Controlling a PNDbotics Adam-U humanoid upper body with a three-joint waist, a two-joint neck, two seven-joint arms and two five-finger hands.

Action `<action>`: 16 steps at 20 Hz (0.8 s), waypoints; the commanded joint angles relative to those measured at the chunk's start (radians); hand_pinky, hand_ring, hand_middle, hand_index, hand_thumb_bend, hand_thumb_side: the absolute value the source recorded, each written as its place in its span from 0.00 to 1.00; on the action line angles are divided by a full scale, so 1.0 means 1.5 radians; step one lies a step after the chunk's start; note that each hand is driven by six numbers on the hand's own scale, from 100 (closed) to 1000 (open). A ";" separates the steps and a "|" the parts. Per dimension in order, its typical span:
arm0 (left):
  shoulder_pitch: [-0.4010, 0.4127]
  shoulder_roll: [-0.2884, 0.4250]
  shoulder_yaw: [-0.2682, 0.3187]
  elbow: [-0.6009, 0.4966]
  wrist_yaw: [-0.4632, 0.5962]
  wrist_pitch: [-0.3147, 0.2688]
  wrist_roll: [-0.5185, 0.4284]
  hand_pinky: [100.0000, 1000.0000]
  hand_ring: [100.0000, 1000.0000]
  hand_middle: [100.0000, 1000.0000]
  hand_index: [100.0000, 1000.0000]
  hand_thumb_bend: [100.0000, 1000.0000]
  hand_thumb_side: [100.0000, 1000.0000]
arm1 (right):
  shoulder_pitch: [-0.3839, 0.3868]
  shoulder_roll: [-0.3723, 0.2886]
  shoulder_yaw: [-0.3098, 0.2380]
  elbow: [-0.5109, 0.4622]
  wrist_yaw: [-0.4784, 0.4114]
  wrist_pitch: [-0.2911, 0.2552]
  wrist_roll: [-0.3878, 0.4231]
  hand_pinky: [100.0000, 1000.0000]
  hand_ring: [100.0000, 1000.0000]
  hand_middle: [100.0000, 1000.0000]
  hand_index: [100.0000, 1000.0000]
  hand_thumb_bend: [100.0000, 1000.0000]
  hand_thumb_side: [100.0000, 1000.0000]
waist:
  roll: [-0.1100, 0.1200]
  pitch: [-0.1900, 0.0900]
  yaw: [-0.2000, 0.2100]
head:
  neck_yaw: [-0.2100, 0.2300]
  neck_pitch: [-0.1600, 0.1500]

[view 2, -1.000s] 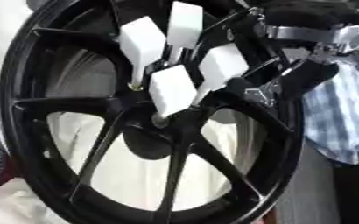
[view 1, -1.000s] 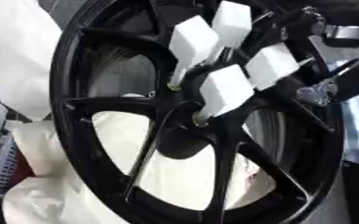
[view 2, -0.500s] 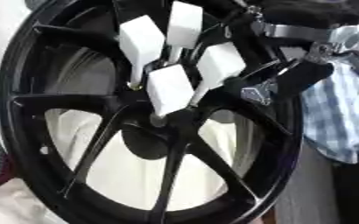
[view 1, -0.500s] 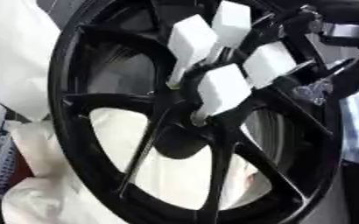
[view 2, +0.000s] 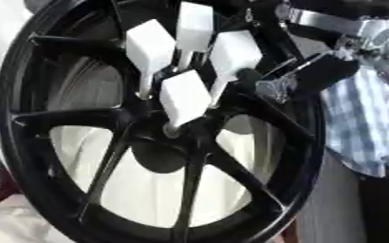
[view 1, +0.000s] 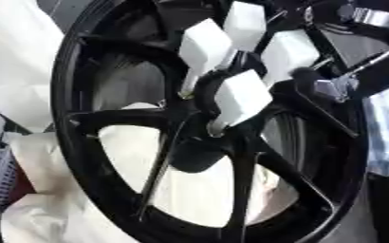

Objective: Pull the pin out of the wheel hub.

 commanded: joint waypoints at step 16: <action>0.023 -0.005 0.024 -0.011 -0.003 -0.019 0.020 0.62 0.76 0.57 0.69 0.01 0.78 | 0.220 -0.093 -0.227 -0.012 -0.202 -0.014 -0.190 0.80 0.57 0.17 0.32 0.00 0.11 | 0.082 -0.029 -0.075 | 0.041 -0.005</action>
